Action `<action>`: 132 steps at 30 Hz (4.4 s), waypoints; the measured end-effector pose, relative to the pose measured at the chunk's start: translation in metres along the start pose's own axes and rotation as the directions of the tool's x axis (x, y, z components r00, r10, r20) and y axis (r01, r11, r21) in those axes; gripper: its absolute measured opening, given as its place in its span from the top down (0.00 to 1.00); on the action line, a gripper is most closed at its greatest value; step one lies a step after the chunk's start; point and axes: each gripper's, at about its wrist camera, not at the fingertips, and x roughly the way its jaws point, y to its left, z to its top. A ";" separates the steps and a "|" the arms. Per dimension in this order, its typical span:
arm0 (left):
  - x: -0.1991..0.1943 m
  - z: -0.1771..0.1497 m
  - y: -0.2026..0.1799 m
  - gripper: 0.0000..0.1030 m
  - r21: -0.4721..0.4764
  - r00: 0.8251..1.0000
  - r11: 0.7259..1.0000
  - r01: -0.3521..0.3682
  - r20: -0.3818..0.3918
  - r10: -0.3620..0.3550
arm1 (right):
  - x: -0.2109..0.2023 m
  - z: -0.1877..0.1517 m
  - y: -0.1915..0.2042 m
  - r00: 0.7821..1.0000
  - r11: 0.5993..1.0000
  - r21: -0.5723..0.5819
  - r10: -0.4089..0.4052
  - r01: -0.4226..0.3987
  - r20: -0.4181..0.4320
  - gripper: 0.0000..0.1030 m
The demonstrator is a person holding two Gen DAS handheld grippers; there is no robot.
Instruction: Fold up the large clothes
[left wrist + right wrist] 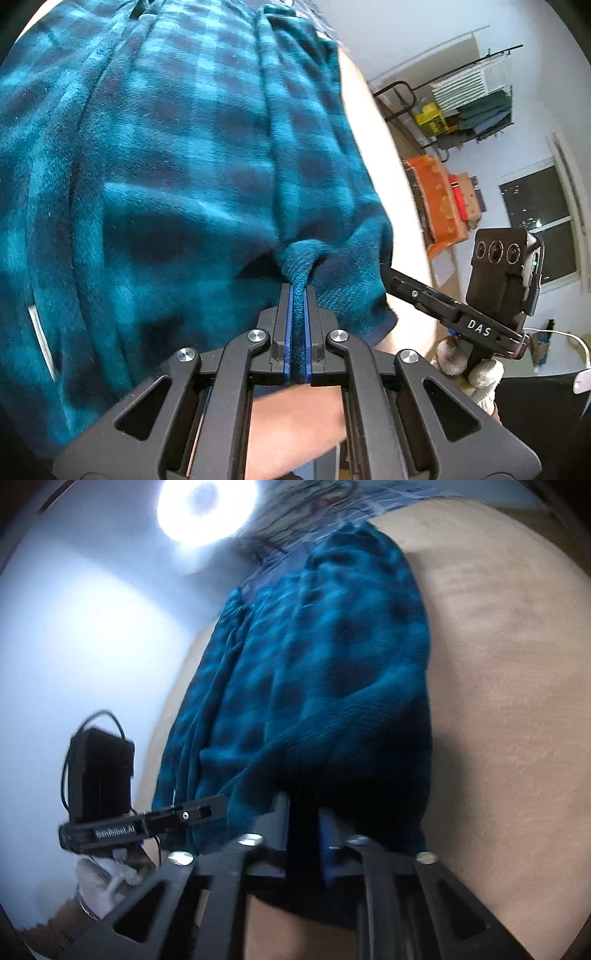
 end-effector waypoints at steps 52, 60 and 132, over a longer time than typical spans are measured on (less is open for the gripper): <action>-0.177 -0.016 -0.001 0.43 0.145 0.909 0.962 -0.232 0.383 0.162 | -0.016 0.007 0.079 0.931 0.904 -0.249 -0.364 0.346 -0.028 0.93; -0.214 -0.019 0.059 0.43 0.013 0.876 0.972 -0.236 0.435 0.207 | 0.020 0.003 0.142 0.917 0.842 -0.388 -0.400 0.375 0.019 0.93; -0.126 -0.054 0.169 0.49 -0.292 0.977 0.956 -0.011 0.200 0.072 | 0.061 -0.033 0.019 0.973 0.977 0.027 0.211 -0.210 -0.089 0.42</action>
